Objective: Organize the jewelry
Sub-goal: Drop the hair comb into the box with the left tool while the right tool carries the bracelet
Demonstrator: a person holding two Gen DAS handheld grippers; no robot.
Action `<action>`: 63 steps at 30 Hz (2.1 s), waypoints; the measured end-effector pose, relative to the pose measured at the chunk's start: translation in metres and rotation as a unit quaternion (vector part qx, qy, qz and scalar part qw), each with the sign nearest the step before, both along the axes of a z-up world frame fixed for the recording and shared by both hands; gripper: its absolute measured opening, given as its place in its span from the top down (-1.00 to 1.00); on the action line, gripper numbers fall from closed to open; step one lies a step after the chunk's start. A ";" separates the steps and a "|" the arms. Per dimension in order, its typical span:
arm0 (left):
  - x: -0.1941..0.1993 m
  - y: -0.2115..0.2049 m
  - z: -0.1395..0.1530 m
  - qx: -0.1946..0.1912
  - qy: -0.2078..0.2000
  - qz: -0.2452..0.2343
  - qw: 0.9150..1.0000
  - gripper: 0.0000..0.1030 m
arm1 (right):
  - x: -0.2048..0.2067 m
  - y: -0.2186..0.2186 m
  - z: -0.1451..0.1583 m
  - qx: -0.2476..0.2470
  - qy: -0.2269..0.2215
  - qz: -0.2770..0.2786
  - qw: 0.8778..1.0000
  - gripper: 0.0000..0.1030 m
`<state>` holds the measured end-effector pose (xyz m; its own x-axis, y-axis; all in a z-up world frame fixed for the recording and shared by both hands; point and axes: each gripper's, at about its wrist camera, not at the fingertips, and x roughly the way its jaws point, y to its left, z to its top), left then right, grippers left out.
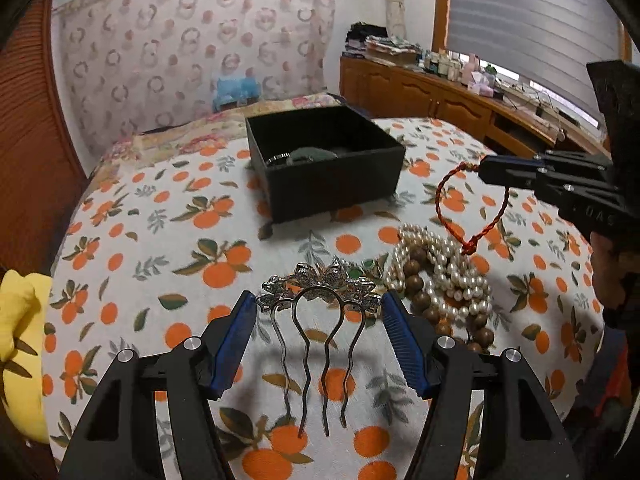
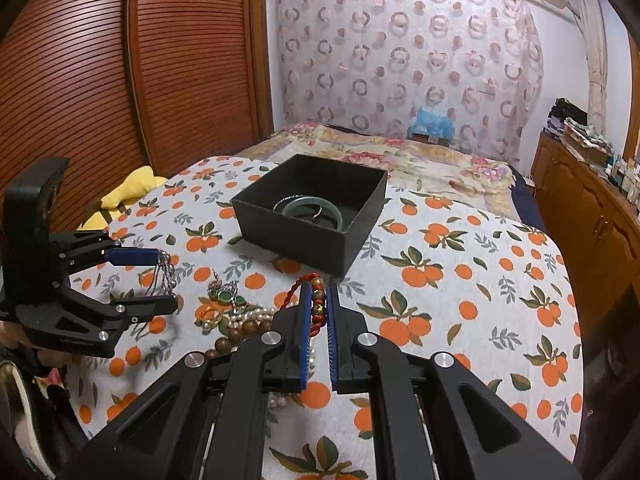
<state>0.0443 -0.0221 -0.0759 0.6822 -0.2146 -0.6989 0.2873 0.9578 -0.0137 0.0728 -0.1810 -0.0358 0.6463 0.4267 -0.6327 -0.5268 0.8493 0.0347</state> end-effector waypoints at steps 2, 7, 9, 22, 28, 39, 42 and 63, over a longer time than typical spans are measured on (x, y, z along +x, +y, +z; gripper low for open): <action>0.003 0.002 0.004 -0.003 -0.006 0.002 1.000 -0.20 | 0.004 0.002 0.004 0.001 -0.003 0.001 1.000 0.84; 0.012 0.008 0.016 -0.013 -0.020 0.009 1.000 -0.20 | 0.014 0.006 0.015 0.004 -0.016 0.006 1.000 0.84; 0.016 0.010 0.022 -0.019 -0.027 0.012 0.999 -0.20 | 0.019 0.006 0.019 0.007 -0.021 0.008 1.000 0.84; 0.046 0.008 0.063 -0.040 -0.068 0.005 0.997 -0.20 | 0.053 0.004 0.038 0.019 -0.041 0.009 0.999 0.84; 0.074 0.001 0.083 -0.040 -0.079 -0.001 0.996 -0.20 | 0.072 -0.004 0.045 0.031 -0.048 0.001 0.998 0.84; 0.121 -0.018 0.070 -0.025 -0.052 -0.012 0.998 -0.20 | 0.095 -0.014 0.037 0.046 -0.038 -0.007 0.998 0.84; 0.132 -0.023 0.059 -0.015 -0.035 -0.012 0.999 -0.20 | 0.098 -0.015 0.033 0.048 -0.035 -0.006 0.998 0.84; 0.132 -0.007 0.048 -0.023 -0.025 0.010 0.999 -0.38 | 0.126 0.009 0.019 0.031 -0.021 0.008 0.999 0.84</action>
<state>0.1761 -0.0287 -0.0275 0.7210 -0.2316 -0.6531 0.2699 0.9619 -0.0432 0.1990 -0.1720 -0.0171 0.6640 0.4758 -0.5769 -0.5431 0.8371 0.0653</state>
